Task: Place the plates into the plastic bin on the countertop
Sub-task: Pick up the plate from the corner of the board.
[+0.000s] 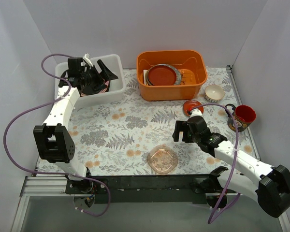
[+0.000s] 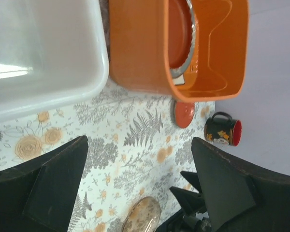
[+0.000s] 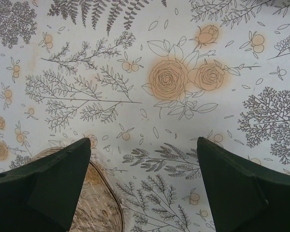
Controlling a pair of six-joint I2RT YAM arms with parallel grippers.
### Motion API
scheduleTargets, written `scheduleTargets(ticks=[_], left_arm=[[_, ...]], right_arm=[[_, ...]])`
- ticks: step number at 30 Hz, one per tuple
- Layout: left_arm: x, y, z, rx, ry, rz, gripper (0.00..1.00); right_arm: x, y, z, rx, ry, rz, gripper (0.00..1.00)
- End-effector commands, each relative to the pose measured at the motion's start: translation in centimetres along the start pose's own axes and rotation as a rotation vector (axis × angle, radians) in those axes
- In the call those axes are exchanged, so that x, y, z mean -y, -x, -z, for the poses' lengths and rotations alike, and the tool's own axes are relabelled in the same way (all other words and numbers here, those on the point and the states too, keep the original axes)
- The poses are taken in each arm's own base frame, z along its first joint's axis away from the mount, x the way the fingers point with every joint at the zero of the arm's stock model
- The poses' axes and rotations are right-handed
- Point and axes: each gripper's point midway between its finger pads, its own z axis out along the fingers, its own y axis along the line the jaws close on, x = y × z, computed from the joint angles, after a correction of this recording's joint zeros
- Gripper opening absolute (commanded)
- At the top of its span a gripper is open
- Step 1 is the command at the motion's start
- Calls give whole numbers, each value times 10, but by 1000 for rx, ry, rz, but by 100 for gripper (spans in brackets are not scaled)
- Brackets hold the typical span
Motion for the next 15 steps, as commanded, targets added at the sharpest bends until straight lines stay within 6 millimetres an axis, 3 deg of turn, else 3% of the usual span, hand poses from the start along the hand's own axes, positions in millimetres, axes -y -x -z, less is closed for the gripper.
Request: scheduleTargets(ticks=[1, 8, 15], left_arm=[[34, -26, 15, -11, -76, -70, 89], [45, -115, -3, -199, -114, -111, 89], [26, -191, -9, -320, -65, -115, 89]], right_arm=[[-1, -1, 1, 1, 13, -14, 98], [-4, -11, 0, -44, 40, -5, 98], [-10, -31, 2, -141, 104, 16, 98]])
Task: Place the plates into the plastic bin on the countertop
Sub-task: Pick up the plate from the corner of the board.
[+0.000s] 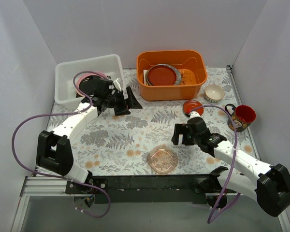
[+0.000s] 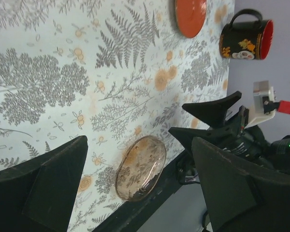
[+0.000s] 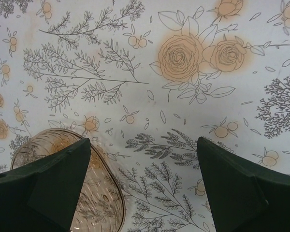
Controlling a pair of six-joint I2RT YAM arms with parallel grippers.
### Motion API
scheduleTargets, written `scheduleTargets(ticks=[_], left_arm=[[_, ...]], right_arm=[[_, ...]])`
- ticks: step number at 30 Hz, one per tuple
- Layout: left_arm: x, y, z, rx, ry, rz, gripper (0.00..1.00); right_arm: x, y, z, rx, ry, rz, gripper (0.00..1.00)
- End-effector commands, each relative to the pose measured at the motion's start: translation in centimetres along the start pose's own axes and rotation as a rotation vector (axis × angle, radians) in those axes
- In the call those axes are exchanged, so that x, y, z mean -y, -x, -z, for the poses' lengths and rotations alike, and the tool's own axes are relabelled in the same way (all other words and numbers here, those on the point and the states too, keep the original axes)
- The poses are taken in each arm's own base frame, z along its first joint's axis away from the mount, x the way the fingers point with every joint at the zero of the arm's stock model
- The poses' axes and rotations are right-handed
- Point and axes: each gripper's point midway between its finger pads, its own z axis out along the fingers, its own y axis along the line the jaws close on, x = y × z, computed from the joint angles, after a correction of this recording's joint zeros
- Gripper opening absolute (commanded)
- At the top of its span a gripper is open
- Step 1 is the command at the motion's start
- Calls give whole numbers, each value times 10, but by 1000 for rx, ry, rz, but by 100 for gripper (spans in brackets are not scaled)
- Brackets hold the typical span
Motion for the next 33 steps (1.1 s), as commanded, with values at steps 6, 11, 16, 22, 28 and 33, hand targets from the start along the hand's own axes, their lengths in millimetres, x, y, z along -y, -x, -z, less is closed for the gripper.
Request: scheduleTargets(ticks=[6, 11, 16, 22, 28, 33], left_arm=[[-15, -81, -19, -105, 51, -4, 89], [-21, -135, -30, -199, 53, 10, 89], [-22, -170, -36, -252, 45, 48, 89], [-17, -200, -43, -305, 44, 34, 88], [-15, -220, -51, -364, 44, 21, 88], [-20, -229, -58, -386, 66, 14, 87]], right_arm=[[-27, -28, 4, -158, 197, 22, 98], [-29, -39, 5, -223, 233, 45, 98], [-32, -47, 5, -260, 264, 40, 98], [-32, -57, 7, -304, 288, 33, 98], [-33, -62, 9, -319, 309, 31, 92], [-36, -64, 9, -332, 332, 21, 86]])
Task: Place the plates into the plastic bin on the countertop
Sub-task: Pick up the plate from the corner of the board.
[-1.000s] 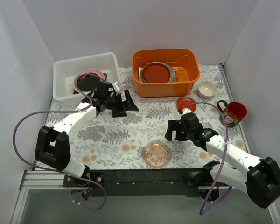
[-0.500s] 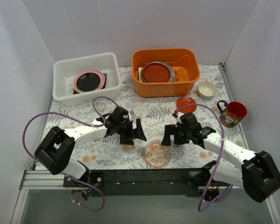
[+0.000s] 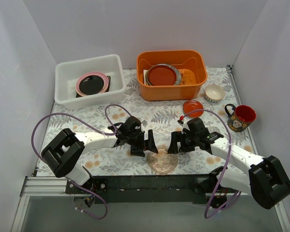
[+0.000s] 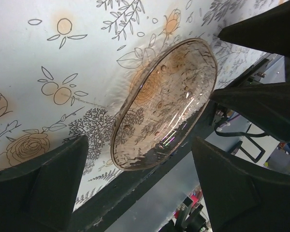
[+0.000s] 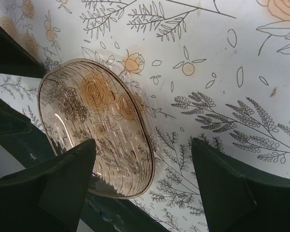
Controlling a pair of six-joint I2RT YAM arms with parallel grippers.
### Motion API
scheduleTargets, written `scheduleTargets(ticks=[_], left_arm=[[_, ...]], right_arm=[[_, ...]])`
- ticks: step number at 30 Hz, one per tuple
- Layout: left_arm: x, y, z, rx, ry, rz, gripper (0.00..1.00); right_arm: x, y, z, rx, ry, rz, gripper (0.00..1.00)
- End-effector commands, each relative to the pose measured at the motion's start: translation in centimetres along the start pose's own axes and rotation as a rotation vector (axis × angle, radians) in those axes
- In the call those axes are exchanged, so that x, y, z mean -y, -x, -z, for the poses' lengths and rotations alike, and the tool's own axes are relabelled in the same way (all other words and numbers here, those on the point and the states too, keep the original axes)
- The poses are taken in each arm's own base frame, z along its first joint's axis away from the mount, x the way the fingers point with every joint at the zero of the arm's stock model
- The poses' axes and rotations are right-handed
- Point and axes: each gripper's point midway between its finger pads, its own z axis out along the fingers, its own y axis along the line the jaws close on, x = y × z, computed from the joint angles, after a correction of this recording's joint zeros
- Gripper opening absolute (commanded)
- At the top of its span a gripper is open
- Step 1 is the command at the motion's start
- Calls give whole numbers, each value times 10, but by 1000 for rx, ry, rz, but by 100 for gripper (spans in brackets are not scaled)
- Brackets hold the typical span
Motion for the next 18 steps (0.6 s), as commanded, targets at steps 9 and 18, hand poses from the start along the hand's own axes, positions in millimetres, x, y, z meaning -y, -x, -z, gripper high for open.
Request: scheduleTargets(ticks=[9, 18], left_arm=[[-12, -8, -18, -23, 73, -30, 85], [-26, -25, -32, -85, 118, -36, 50]], right_arm=[[-3, -8, -4, -35, 49, -1, 80], [-2, -9, -6, -37, 52, -5, 80]])
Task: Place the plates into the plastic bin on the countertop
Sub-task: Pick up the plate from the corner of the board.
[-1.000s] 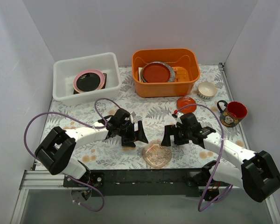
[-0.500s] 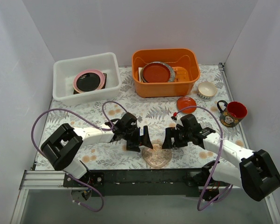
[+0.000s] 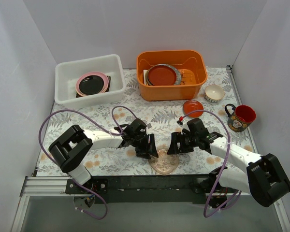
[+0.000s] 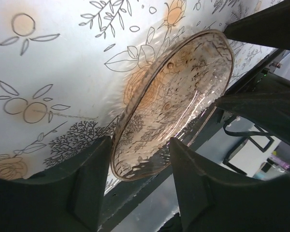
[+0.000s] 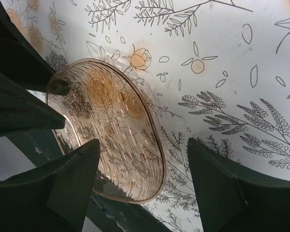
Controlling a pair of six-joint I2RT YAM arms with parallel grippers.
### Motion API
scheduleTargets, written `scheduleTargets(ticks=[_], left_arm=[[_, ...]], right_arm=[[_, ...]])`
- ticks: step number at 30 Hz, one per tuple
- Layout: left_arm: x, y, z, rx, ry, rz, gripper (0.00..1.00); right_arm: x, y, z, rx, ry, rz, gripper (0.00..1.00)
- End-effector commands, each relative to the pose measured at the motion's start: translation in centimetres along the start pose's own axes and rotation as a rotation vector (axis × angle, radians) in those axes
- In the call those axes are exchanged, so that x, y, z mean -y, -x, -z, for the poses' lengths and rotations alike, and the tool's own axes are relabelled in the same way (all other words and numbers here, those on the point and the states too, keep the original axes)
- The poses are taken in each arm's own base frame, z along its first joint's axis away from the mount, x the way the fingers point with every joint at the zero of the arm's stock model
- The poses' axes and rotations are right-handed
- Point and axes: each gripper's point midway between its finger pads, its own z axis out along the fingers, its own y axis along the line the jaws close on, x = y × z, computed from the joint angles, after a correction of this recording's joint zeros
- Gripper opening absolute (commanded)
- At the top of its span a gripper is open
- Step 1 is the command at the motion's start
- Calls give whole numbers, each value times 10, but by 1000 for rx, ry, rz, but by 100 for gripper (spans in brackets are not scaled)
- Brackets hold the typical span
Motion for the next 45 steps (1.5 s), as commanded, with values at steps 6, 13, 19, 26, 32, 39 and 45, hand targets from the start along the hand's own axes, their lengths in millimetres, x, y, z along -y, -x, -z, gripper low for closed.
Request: scheduleTargets(ticks=[6, 13, 19, 26, 32, 39, 45], left_arm=[[-32, -19, -16, -46, 124, -8, 36], [-36, -24, -22, -60, 143, -19, 15], [-32, -21, -22, -53, 142, -24, 0], [-25, -14, -13, -20, 154, -39, 0], [-23, -6, -1, 28, 184, -50, 0], [-29, 9, 17, 101, 269, -68, 0], [-26, 37, 40, 191, 260, -49, 0]], right_arm=[[1, -3, -4, -5, 23, 6, 81], [-2, 1, -2, 11, 29, 14, 87], [-3, 6, 1, 20, 26, 18, 98], [-6, 20, 8, 60, 11, 27, 98], [-8, 30, 15, 97, 1, 34, 98], [-7, 38, 25, 149, -15, 26, 98], [-9, 45, 35, 189, -15, 22, 98]])
